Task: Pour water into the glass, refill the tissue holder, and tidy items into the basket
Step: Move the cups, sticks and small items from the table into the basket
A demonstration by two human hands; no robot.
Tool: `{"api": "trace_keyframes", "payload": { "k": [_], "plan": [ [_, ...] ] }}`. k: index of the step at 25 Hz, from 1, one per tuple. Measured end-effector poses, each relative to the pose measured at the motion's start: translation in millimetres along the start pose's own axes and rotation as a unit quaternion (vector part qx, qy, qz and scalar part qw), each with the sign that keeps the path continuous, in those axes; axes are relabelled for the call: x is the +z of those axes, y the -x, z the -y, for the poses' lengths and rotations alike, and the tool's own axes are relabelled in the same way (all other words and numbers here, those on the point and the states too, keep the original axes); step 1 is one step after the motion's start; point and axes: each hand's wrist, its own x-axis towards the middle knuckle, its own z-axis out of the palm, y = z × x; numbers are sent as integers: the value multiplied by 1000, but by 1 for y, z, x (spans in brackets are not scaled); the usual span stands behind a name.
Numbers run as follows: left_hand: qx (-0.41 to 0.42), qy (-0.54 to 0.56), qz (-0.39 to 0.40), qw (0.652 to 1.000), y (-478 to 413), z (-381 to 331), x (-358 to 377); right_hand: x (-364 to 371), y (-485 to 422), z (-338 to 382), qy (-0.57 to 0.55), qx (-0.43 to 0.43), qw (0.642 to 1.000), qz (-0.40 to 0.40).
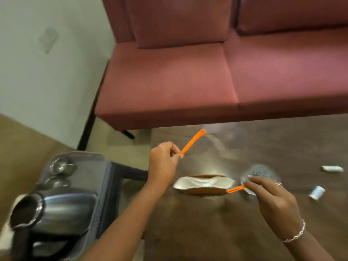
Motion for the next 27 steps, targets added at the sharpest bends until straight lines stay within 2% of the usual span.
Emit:
{"api": "trace_keyframes", "payload": {
  "k": [4, 8, 11, 14, 17, 19, 23, 27],
  "plan": [
    [-84, -11, -72, 994, -5, 76, -99, 62, -63, 90, -82, -110, 990, 32],
    [-144, -60, -128, 979, -10, 151, -186, 136, -122, 178, -156, -241, 956, 58],
    [-174, -141, -89, 971, -30, 195, -238, 185, -152, 239, -156, -271, 945, 99],
    [-186, -248, 1, 951, -62, 238, -279, 232, -164, 292, -115, -190, 954, 202],
    [-134, -376, 152, 904, -81, 266, -292, 271, -174, 322, -105, -24, 939, 328],
    [-65, -443, 242, 861, -90, 285, -289, 298, -184, 330, -83, 45, 933, 347],
    [101, -499, 323, 798, -106, 334, -258, 346, -186, 340, -62, 28, 924, 377],
    [154, -500, 316, 791, -122, 358, -232, 374, -180, 355, -62, -46, 907, 413]
  ]
}}
